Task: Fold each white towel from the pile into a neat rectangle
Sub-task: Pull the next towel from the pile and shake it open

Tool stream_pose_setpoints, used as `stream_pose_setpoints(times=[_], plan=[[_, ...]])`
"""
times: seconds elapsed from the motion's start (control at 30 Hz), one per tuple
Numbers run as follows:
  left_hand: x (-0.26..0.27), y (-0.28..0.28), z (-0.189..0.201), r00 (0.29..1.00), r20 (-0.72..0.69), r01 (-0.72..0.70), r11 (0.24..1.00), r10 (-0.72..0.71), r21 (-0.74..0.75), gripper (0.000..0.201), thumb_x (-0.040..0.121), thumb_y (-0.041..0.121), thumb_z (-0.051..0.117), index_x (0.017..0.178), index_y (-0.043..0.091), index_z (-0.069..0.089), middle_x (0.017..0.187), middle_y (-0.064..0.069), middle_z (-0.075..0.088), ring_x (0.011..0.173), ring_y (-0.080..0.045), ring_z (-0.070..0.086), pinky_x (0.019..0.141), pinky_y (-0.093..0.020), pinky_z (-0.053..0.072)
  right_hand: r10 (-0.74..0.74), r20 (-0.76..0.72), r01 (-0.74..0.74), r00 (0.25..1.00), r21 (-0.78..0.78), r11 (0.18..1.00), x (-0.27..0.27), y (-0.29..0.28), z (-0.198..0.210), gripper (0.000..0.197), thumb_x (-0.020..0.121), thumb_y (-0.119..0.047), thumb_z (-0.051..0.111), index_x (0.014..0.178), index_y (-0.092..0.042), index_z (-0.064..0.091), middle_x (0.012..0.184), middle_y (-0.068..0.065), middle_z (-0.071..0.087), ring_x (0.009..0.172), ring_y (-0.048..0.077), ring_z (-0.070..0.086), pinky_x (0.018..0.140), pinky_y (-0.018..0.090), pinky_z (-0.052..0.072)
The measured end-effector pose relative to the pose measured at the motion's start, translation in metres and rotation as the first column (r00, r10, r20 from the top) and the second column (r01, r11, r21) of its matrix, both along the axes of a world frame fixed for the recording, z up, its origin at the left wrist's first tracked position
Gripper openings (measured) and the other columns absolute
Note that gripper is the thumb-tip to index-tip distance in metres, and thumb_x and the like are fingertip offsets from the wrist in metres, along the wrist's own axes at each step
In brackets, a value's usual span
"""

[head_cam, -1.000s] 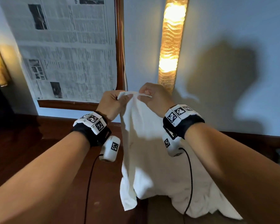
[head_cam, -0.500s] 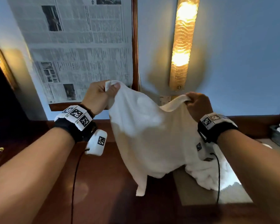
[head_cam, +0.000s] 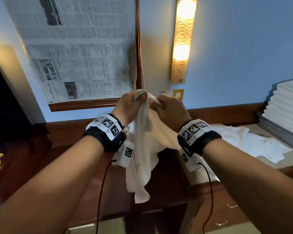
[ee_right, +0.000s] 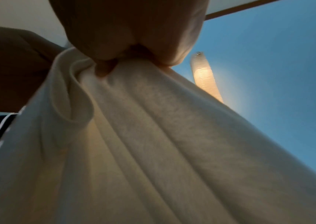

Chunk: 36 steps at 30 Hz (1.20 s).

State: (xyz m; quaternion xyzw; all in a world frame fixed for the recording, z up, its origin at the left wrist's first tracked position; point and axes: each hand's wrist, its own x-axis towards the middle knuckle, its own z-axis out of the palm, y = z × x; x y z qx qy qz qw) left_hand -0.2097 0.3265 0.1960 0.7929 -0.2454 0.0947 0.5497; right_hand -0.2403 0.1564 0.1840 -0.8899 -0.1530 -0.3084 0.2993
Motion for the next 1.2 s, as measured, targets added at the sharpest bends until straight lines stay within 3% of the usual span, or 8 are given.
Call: stream_pose_setpoints(times=[0.13, 0.3, 0.5, 0.63, 0.83, 0.93, 1.03, 1.2], plan=[[-0.011, 0.013, 0.004, 0.999, -0.023, -0.041, 0.998, 0.039, -0.057, 0.026, 0.104, 0.033, 0.051, 0.085, 0.024, 0.066, 0.083, 0.002, 0.067, 0.082, -0.017, 0.063, 0.078, -0.029, 0.050, -0.082, -0.146, 0.075, 0.986, -0.055, 0.996, -0.003, -0.009, -0.028, 0.020, 0.096, -0.022, 0.060, 0.084, -0.009, 0.068, 0.072, 0.003, 0.062, 0.067, 0.018, 0.053, 0.063, 0.022, 0.030], [-0.016, 0.035, 0.006, 0.993, -0.118, -0.039, 0.985, 0.019, -0.170, 0.029, 0.098, 0.039, 0.056, 0.082, 0.022, 0.072, 0.089, -0.007, 0.071, 0.093, -0.032, 0.067, 0.100, -0.055, 0.048, -0.271, -0.501, 0.322, 0.822, 0.017, 0.946, -0.002, -0.076, -0.093, 0.022, 0.094, -0.017, 0.059, 0.074, -0.025, 0.067, 0.081, 0.002, 0.070, 0.090, 0.030, 0.066, 0.073, 0.031, 0.047], [-0.024, -0.003, -0.008, 0.994, -0.111, -0.004, 0.990, -0.012, -0.143, 0.029, 0.105, 0.021, 0.049, 0.080, 0.019, 0.064, 0.078, 0.002, 0.064, 0.070, -0.004, 0.061, 0.074, -0.022, 0.048, -0.066, -0.049, 0.072, 0.997, 0.130, 0.989, 0.005, -0.040, -0.019, 0.018, 0.092, -0.006, 0.057, 0.100, -0.007, 0.074, 0.096, 0.011, 0.073, 0.089, 0.025, 0.065, 0.076, 0.027, 0.044], [-0.022, -0.037, -0.007, 0.984, -0.156, 0.038, 0.967, -0.080, -0.254, 0.028, 0.106, 0.026, 0.048, 0.091, 0.010, 0.066, 0.086, -0.006, 0.068, 0.081, -0.018, 0.065, 0.080, -0.033, 0.051, 0.074, 0.112, -0.094, 0.991, 0.180, 0.979, 0.012, -0.030, 0.024, 0.020, 0.089, -0.019, 0.064, 0.071, -0.019, 0.071, 0.059, -0.012, 0.059, 0.058, 0.001, 0.052, 0.060, 0.019, 0.041], [-0.010, -0.055, 0.001, 0.991, -0.131, -0.009, 0.981, -0.017, -0.196, 0.041, 0.099, 0.043, 0.056, 0.085, 0.007, 0.067, 0.084, -0.014, 0.064, 0.081, -0.026, 0.060, 0.078, -0.041, 0.044, 0.121, 0.165, -0.116, 0.979, -0.042, 0.992, 0.017, -0.064, 0.009, 0.030, 0.085, -0.016, 0.069, 0.062, -0.018, 0.049, 0.056, -0.005, 0.044, 0.049, 0.015, 0.039, 0.050, 0.023, 0.032], [-0.005, -0.055, 0.009, 0.996, -0.085, -0.050, 0.981, 0.034, -0.189, 0.059, 0.093, 0.055, 0.053, 0.086, -0.004, 0.059, 0.079, -0.018, 0.053, 0.072, -0.028, 0.050, 0.067, -0.041, 0.038, 0.006, 0.054, 0.013, 0.999, -0.331, 0.944, 0.032, -0.080, -0.035, 0.016, 0.090, -0.023, 0.068, 0.086, -0.009, 0.061, 0.073, 0.006, 0.063, 0.061, 0.028, 0.062, 0.056, 0.030, 0.048], [-0.002, -0.041, 0.015, 0.987, -0.127, -0.131, 0.960, 0.102, -0.246, 0.055, 0.085, 0.064, 0.058, 0.099, 0.011, 0.061, 0.089, -0.016, 0.054, 0.076, -0.030, 0.048, 0.066, -0.043, 0.034, -0.184, -0.230, 0.136, 0.956, -0.207, 0.969, 0.039, -0.121, -0.081, 0.024, 0.096, -0.030, 0.059, 0.088, -0.009, 0.068, 0.082, 0.011, 0.069, 0.078, 0.031, 0.061, 0.066, 0.030, 0.036], [-0.011, -0.019, 0.003, 0.956, -0.231, -0.249, 0.916, 0.181, -0.315, 0.034, 0.106, 0.027, 0.048, 0.112, 0.000, 0.067, 0.109, -0.017, 0.072, 0.102, -0.030, 0.069, 0.099, -0.049, 0.050, -0.184, -0.420, 0.263, 0.889, 0.138, 0.955, 0.033, -0.156, -0.106, 0.014, 0.091, -0.011, 0.061, 0.093, -0.014, 0.075, 0.084, 0.009, 0.071, 0.087, 0.031, 0.064, 0.069, 0.027, 0.038]])
